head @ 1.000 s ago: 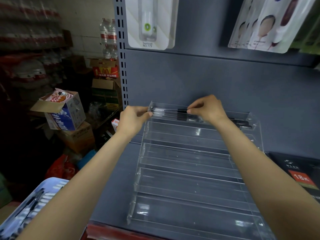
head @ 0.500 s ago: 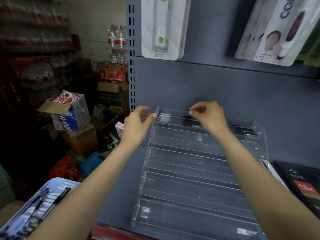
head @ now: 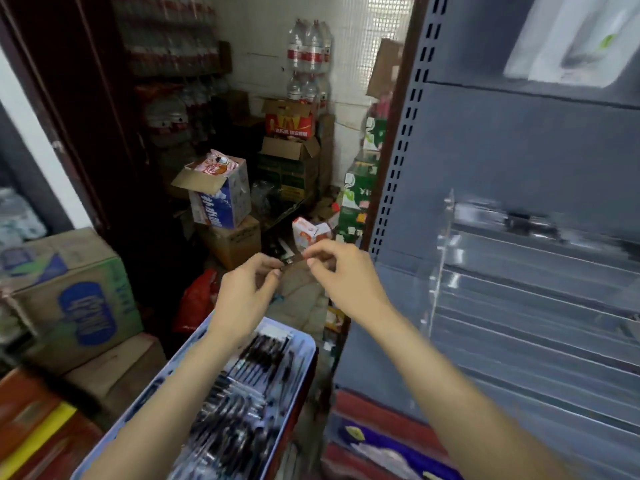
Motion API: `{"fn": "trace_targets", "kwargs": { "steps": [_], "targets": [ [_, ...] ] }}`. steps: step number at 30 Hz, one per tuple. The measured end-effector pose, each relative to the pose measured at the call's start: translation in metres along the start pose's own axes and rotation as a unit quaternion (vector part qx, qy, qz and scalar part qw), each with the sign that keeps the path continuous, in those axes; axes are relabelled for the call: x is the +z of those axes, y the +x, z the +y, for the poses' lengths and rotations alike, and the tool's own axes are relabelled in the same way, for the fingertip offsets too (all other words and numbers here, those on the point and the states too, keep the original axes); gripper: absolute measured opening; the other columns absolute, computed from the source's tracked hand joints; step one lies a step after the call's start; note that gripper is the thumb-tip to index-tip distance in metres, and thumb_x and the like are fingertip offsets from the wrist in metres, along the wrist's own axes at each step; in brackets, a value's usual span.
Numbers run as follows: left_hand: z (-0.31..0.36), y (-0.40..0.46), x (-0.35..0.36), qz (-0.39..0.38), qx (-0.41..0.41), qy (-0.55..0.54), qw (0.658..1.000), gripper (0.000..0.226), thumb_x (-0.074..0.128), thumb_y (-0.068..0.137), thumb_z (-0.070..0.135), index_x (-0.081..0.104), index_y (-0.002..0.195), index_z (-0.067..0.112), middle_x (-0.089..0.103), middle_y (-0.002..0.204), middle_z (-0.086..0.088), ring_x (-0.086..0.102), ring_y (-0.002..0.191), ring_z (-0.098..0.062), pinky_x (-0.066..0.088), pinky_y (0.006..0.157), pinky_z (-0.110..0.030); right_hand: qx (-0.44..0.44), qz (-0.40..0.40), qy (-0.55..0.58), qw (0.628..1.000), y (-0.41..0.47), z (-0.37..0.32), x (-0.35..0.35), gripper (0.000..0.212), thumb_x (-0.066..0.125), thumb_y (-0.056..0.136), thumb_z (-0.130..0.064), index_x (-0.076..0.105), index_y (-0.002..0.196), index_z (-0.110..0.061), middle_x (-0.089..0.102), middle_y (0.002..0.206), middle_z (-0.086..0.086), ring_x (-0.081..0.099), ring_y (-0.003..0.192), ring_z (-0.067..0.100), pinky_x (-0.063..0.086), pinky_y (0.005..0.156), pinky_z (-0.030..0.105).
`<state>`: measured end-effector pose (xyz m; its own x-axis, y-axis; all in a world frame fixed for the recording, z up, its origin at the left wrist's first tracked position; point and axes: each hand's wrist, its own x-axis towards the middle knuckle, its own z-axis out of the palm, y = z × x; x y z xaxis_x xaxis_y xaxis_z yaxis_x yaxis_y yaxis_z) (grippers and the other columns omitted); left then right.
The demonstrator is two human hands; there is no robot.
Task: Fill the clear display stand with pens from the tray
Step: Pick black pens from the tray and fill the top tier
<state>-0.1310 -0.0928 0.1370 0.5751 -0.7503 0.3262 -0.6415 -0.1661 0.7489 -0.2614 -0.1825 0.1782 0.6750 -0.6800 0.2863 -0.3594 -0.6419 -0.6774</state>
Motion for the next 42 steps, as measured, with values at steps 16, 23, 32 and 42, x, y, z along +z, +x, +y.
{"fn": "trace_targets", "kwargs": {
  "steps": [16, 23, 32, 42],
  "targets": [
    [-0.221, -0.068, -0.035, -0.313, -0.011, 0.252, 0.916, 0.049, 0.042, 0.098, 0.031, 0.030, 0.145, 0.022, 0.023, 0.155, 0.000, 0.024, 0.141, -0.021, 0.028, 0.109, -0.032, 0.202, -0.266, -0.121, 0.935, -0.040, 0.039, 0.232, 0.026, 0.042, 0.100, -0.013, 0.057, 0.120, -0.007, 0.063, 0.107, 0.016, 0.059, 0.080, 0.029, 0.051, 0.073, 0.042],
    [-0.249, -0.077, -0.032, -0.359, -0.007, 0.254, 0.898, 0.054, 0.040, 0.099, 0.029, 0.018, 0.148, 0.022, 0.016, 0.157, -0.001, 0.016, 0.144, -0.021, 0.023, 0.115, -0.038, 0.210, -0.309, -0.153, 0.915, -0.028, 0.048, 0.249, 0.011, 0.054, 0.094, -0.013, 0.054, 0.105, -0.014, 0.058, 0.105, 0.010, 0.056, 0.082, 0.028, 0.049, 0.072, 0.041],
    [-0.240, -0.079, -0.035, -0.334, -0.031, 0.194, 0.922, 0.049, 0.041, 0.099, 0.026, 0.027, 0.146, 0.018, 0.027, 0.153, -0.004, 0.032, 0.136, -0.024, 0.030, 0.109, -0.035, 0.214, -0.370, -0.155, 0.891, -0.024, 0.052, 0.253, 0.024, 0.048, 0.095, -0.007, 0.037, 0.074, -0.010, 0.031, 0.077, 0.012, 0.031, 0.071, 0.024, 0.027, 0.066, 0.036],
    [-0.191, -0.058, -0.040, -0.220, -0.211, -0.073, 0.950, 0.037, 0.047, 0.097, 0.019, 0.049, 0.133, 0.008, 0.051, 0.136, -0.006, 0.050, 0.122, -0.020, 0.040, 0.098, -0.025, 0.229, -0.247, -0.025, 0.941, -0.030, 0.026, 0.220, 0.022, 0.047, 0.097, -0.012, 0.050, 0.081, 0.003, 0.046, 0.075, 0.020, 0.043, 0.066, 0.025, 0.035, 0.064, 0.035]
  ]
}}
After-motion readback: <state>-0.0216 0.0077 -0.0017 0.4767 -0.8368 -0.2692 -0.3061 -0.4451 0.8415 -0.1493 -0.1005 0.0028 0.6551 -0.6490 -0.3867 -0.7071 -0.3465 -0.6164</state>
